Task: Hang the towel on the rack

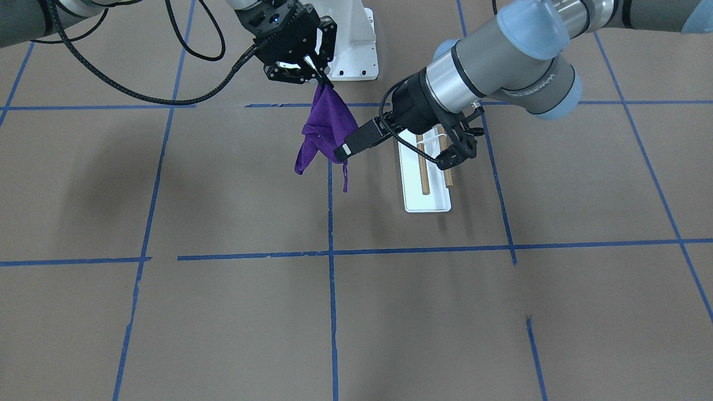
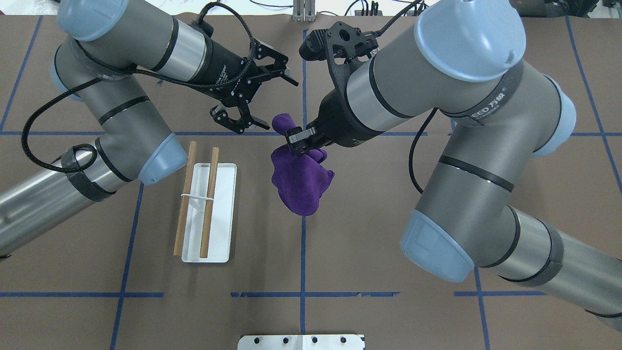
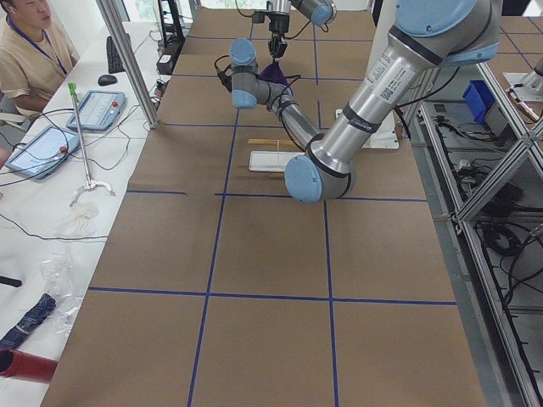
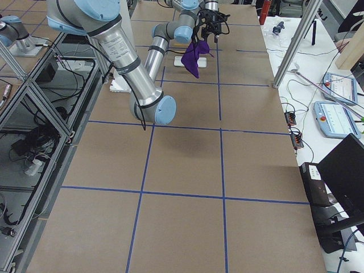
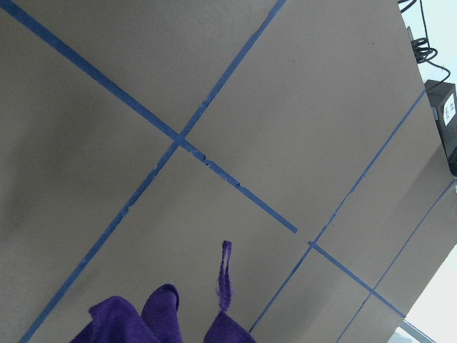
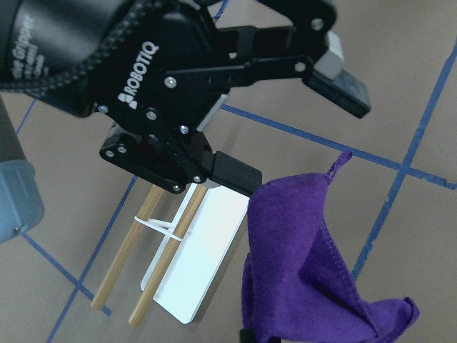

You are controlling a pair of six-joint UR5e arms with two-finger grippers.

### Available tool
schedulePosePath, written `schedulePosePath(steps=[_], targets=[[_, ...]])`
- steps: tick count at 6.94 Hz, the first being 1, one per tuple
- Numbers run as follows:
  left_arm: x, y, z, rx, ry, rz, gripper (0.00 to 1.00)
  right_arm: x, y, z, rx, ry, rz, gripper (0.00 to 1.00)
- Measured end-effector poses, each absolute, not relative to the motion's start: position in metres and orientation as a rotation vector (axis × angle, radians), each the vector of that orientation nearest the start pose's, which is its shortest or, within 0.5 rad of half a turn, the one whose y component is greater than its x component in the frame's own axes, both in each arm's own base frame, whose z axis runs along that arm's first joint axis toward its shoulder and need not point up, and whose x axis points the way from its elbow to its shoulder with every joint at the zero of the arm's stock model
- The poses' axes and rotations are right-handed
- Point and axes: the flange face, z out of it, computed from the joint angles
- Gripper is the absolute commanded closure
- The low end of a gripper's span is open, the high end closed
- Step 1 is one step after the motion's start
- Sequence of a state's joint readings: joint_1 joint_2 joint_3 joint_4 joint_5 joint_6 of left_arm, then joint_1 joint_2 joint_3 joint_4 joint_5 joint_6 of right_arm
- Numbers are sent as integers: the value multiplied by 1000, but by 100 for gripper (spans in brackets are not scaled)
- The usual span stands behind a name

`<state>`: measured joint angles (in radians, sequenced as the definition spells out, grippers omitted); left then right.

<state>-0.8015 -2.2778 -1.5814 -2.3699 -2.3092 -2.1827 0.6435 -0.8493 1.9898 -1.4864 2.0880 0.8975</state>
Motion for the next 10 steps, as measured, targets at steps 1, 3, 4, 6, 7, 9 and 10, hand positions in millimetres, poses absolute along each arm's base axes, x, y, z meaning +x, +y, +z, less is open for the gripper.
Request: schedulePosePath(steps=[1,3,4,6,7,9,10], targets=[[414,-508,132,-451,1491,-564,24,-398,-403,60,382,-1222,-351,100],[424,-503,132,-447,1492,-569,85,-398,-402,60,391,-1220,-362,100],[424,-502,134,-445,1490,-571,100,-397,-402,59,394,-1220,-366,100],[424,-502,138,-438,1488,-567,100,-397,-402,60,396,-1220,-369,100],[424,-502,138,-435,1488,-564,100,-396,-402,60,396,-1220,-369,100],[422,-503,138,-429,1493,-563,100,-396,-401,62,395,-1220,-370,82],[417,-504,136,-422,1501,-562,100,-395,-401,63,394,-1219,-370,1]])
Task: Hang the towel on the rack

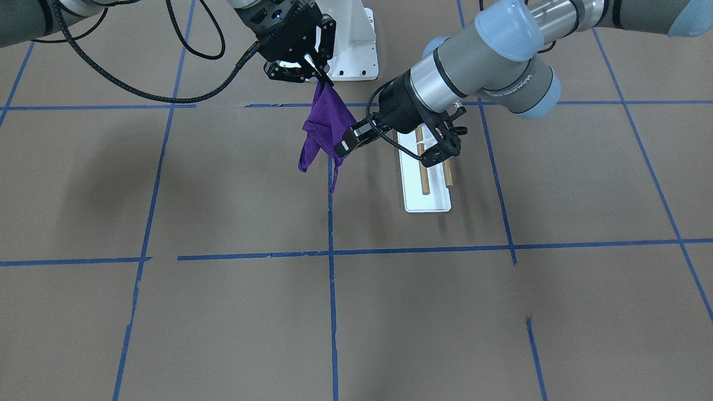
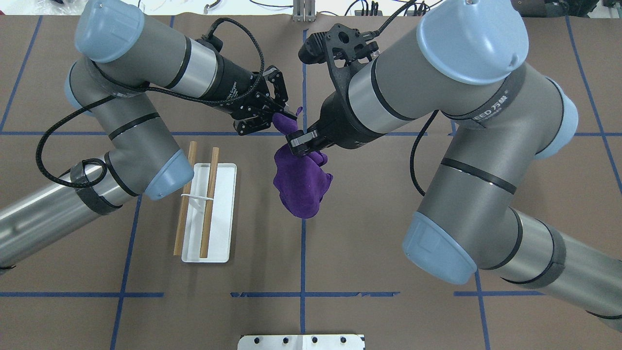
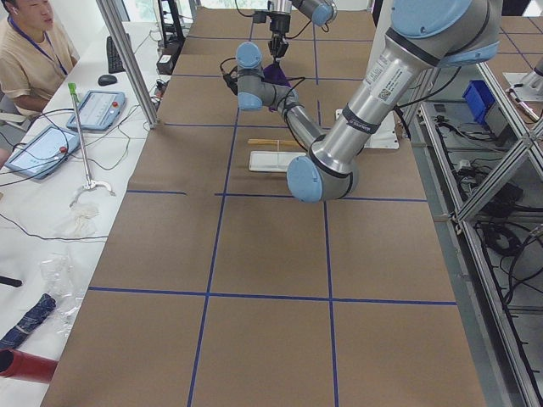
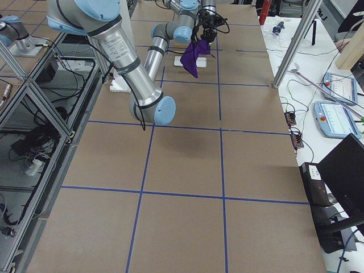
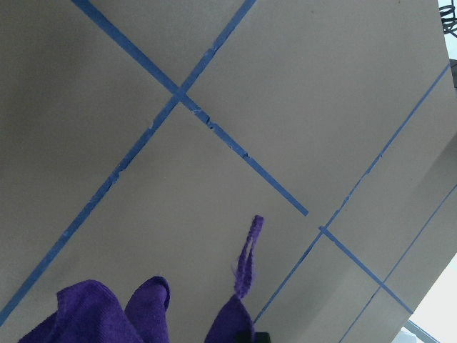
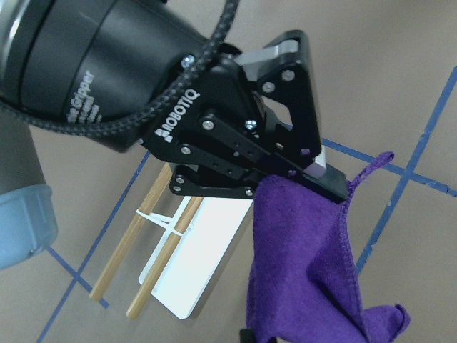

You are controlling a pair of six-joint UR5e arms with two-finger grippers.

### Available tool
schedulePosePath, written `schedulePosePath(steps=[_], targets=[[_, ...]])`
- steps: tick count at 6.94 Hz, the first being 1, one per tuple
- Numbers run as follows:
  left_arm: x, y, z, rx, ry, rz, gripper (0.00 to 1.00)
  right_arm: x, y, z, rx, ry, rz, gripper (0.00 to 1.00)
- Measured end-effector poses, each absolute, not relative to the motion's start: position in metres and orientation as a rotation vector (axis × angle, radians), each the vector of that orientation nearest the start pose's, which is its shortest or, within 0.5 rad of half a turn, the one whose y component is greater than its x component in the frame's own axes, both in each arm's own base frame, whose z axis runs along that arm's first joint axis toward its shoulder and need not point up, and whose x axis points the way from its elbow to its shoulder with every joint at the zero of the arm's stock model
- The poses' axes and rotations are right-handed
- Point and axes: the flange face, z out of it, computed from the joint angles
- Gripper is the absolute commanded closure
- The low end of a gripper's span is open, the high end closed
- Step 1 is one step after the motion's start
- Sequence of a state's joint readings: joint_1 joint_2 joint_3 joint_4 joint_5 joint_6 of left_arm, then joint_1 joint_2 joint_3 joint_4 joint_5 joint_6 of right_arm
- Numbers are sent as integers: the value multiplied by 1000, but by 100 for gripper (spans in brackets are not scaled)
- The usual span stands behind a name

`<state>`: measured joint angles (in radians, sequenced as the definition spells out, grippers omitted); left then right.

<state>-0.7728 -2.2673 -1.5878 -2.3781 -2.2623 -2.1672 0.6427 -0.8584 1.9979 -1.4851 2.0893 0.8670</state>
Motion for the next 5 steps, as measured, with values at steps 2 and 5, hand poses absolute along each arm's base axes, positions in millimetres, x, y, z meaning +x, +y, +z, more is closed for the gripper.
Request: schedulePosePath(steps=[2,5], targets=[[399,-505,131,-392,1529,-552,100,-391,-400,74,387,-1210,-360,0],[369,-477,186,-313,1607,-446,100,-363,-401,110,386,-1180,-325,0]])
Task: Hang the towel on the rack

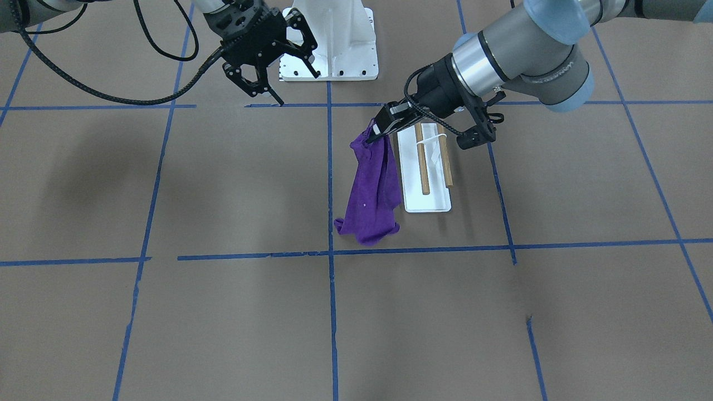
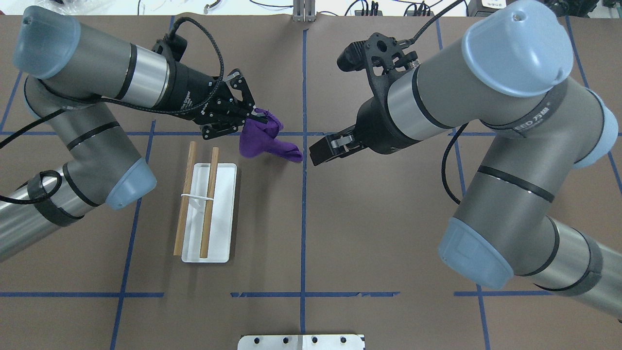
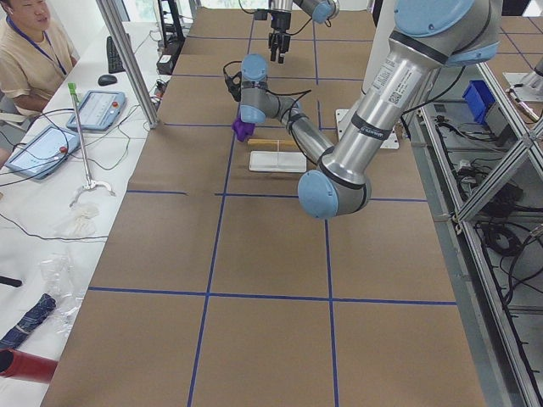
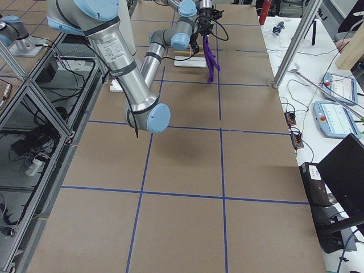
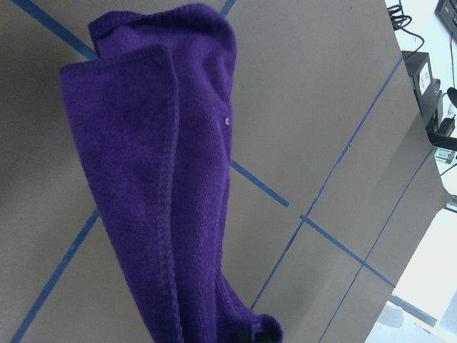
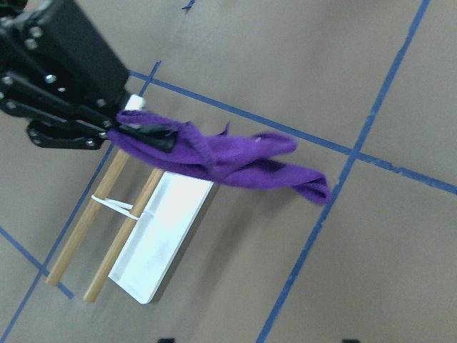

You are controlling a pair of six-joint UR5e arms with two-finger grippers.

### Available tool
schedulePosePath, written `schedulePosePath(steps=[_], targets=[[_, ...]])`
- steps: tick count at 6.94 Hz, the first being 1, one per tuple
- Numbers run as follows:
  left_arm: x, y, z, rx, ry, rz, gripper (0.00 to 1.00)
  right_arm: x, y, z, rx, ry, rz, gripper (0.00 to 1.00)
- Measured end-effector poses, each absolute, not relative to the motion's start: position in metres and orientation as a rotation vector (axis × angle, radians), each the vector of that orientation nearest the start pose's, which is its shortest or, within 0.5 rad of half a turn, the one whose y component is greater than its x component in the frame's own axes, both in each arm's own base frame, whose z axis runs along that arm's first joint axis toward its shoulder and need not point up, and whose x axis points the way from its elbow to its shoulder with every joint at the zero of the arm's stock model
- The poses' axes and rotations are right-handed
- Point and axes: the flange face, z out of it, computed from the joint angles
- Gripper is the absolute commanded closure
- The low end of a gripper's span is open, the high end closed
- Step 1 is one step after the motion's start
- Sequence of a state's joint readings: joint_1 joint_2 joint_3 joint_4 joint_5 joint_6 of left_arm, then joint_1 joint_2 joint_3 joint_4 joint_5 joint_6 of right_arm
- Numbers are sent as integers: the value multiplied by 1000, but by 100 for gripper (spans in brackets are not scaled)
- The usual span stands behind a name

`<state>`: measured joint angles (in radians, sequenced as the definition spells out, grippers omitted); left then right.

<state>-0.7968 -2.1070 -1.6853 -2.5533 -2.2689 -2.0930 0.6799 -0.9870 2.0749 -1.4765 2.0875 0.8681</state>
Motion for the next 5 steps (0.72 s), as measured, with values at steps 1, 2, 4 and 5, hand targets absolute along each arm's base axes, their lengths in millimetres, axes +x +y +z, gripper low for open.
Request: schedulePosePath(steps=[1,2,4,5], targets=[[362,-468,198,-305,1629,-419,100,-345,-411,131,380,-1151,-283,0],[351,-456,207,-313,1634,-394,100,-325,-423,158,369,-1113,-232,0],[308,-433,252,-331,1597,-350,100,-289,-446,203,347,-1044,-138,0],[285,-424,296,-307,1564,-330,100,-277,-456,224,332,-1010,-100,0]])
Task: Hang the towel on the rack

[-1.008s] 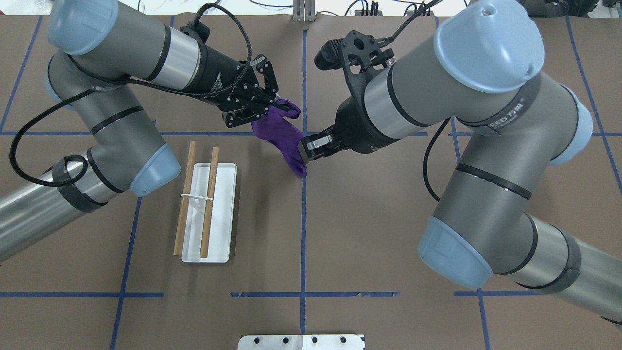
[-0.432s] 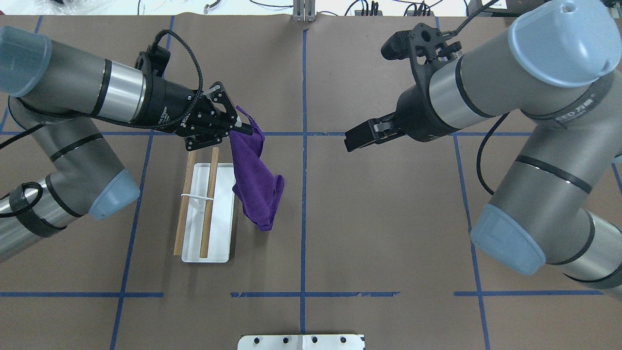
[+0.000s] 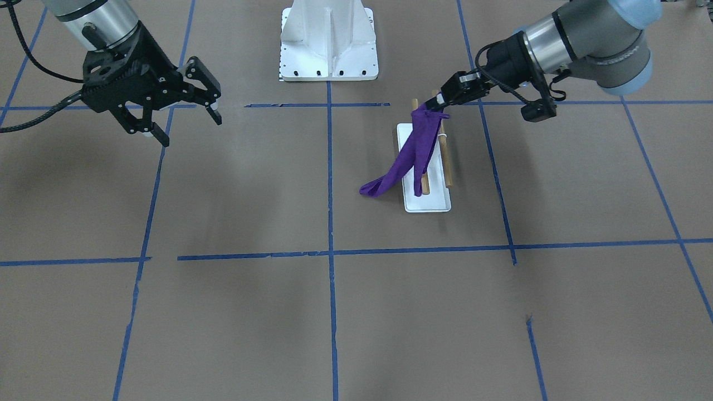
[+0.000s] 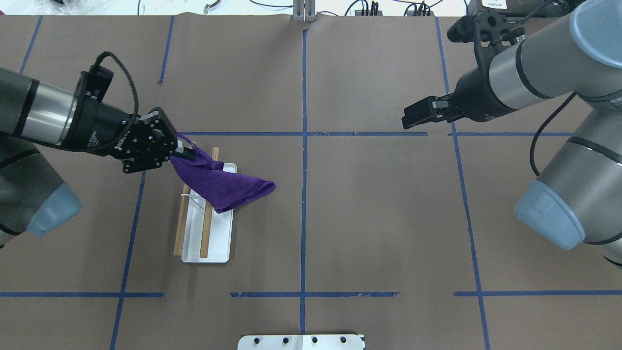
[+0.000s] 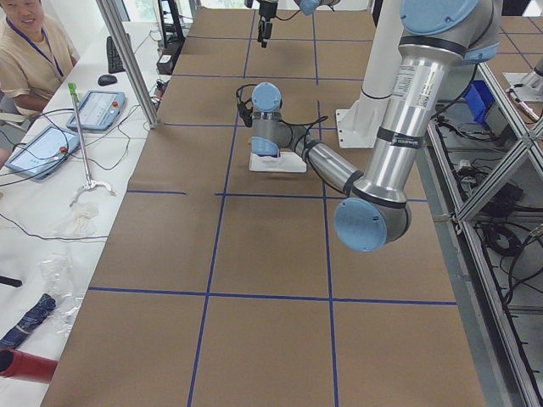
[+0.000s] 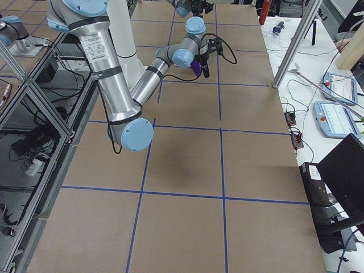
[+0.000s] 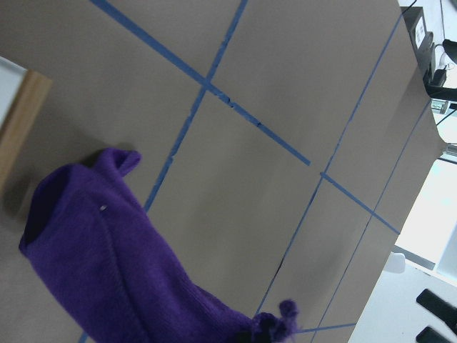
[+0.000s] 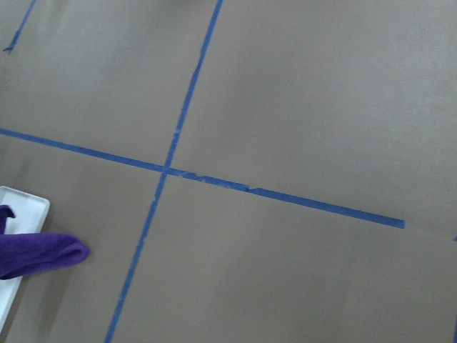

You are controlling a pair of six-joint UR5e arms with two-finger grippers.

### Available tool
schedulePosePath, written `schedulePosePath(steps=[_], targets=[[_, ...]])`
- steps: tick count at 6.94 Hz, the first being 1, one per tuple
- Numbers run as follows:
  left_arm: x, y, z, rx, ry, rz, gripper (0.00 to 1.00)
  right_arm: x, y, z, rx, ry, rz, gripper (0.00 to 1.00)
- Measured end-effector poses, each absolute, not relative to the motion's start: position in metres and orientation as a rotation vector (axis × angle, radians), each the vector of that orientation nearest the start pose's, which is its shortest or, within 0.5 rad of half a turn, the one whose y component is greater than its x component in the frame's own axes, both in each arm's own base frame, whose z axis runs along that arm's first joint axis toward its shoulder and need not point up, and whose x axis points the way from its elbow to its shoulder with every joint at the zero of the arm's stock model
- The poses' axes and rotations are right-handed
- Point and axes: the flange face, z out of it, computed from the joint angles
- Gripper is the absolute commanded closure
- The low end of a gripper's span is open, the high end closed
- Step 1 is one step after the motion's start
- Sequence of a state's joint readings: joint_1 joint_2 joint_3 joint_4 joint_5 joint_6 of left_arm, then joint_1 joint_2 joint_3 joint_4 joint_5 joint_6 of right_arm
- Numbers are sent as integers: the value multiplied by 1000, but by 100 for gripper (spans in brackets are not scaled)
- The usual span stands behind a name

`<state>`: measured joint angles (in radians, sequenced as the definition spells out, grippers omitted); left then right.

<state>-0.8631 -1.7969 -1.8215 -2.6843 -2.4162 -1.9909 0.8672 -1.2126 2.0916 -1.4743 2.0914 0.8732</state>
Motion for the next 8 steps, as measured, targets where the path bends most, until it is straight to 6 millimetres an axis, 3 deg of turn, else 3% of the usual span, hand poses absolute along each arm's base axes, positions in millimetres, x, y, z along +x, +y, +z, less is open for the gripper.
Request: schedulePosePath(steps=[2,4,6,7,8], targets=[[253,-398,368,-261,1549,-286,100,-260,-473,251,312,-967,-47,0],[230,-399,398,-251,1537,-305,100,-248,-484,269,296,-940,-10,0],[228,-406,417,-263,1513,-335,41,-241,-489,281,284,-923,11,0],[232,-410,428,-273,1498,-351,1,-239,-489,287,280,-916,13,0],[234,-413,438,-283,1482,-368,0,-236,-490,295,274,-905,12,0]])
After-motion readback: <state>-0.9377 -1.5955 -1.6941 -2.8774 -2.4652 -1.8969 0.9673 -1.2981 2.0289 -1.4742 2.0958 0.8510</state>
